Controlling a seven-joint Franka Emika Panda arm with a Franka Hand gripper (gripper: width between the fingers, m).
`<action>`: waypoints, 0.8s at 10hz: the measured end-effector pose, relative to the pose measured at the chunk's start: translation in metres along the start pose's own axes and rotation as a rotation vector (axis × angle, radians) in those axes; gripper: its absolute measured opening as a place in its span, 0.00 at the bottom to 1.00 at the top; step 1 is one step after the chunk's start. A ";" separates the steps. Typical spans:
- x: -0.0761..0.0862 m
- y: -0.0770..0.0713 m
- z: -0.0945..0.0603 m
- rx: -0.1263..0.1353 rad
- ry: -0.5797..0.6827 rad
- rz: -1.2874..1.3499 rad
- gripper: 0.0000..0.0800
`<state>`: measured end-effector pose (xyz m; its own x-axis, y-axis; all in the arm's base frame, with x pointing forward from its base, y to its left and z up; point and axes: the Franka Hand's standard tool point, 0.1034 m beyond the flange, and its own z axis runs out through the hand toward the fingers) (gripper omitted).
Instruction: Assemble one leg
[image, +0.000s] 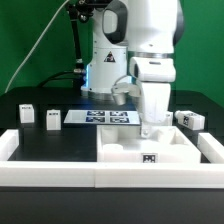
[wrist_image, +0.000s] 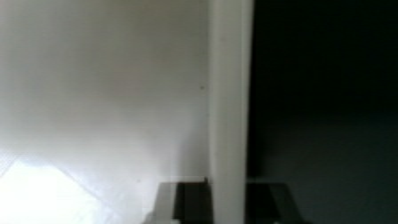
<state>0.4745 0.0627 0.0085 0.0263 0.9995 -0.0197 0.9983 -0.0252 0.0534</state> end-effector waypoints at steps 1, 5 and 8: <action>0.007 0.005 0.000 -0.007 0.002 0.008 0.07; 0.018 0.009 0.000 -0.028 0.013 -0.046 0.07; 0.018 0.009 0.000 -0.027 0.013 -0.044 0.35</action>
Offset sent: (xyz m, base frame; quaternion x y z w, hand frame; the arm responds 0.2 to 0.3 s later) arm 0.0062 0.0154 0.0010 -0.0233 0.0072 -0.0509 0.9984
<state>0.4843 0.0806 0.0085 -0.0183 0.9998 -0.0096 0.9966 0.0191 0.0798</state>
